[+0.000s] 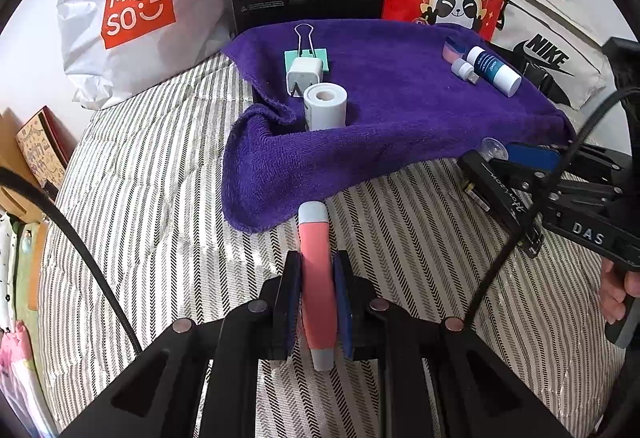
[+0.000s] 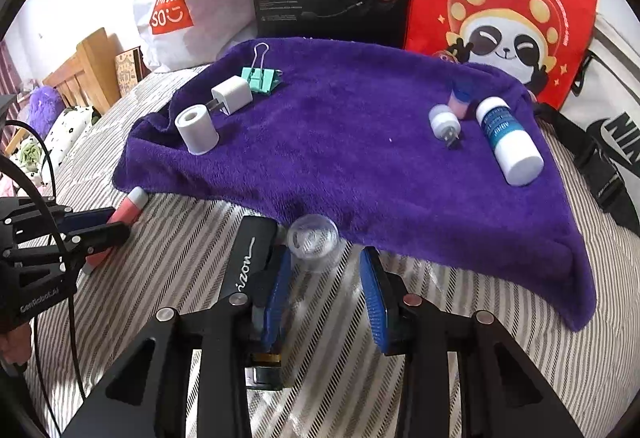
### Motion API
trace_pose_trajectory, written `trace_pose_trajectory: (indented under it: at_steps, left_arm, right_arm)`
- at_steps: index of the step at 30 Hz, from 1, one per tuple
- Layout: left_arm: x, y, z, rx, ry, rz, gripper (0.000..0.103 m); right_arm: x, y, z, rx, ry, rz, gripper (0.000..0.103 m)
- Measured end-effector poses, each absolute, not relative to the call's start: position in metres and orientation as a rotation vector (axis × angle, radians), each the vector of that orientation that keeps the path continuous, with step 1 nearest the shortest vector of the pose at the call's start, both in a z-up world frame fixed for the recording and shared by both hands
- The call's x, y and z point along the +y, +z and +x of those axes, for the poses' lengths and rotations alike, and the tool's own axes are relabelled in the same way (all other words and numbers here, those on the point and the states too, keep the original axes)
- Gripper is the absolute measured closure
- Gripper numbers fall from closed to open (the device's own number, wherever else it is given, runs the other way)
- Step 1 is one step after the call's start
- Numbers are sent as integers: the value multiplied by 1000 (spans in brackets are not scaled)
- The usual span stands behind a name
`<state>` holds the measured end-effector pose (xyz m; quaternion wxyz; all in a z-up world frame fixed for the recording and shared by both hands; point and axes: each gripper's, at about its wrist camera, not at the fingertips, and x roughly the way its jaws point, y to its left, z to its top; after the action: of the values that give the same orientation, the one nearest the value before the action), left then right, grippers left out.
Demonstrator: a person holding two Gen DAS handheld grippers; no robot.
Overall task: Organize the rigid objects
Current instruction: 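Grasp the clear round plastic lid with the right gripper while the left holds the highlighter, then carry the lid onto the towel and open the right gripper while the left carries the highlighter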
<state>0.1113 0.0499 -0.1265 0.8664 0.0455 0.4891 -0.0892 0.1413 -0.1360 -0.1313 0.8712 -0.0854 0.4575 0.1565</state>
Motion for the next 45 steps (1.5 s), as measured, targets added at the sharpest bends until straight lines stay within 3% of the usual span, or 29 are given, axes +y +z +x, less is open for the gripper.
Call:
trace_pose_trajectory:
  at_steps: [7, 10, 45]
  left_arm:
    - [49, -126, 110, 1019, -191, 101, 86]
    - [49, -126, 110, 1017, -192, 102, 86]
    - [50, -125, 110, 1039, -160, 77, 80]
  right_arm:
    - [-130, -133, 148, 941, 297, -181, 68]
    - [-131, -135, 147, 941, 295, -183, 76]
    - [-181, -135, 120, 920, 199, -163, 77]
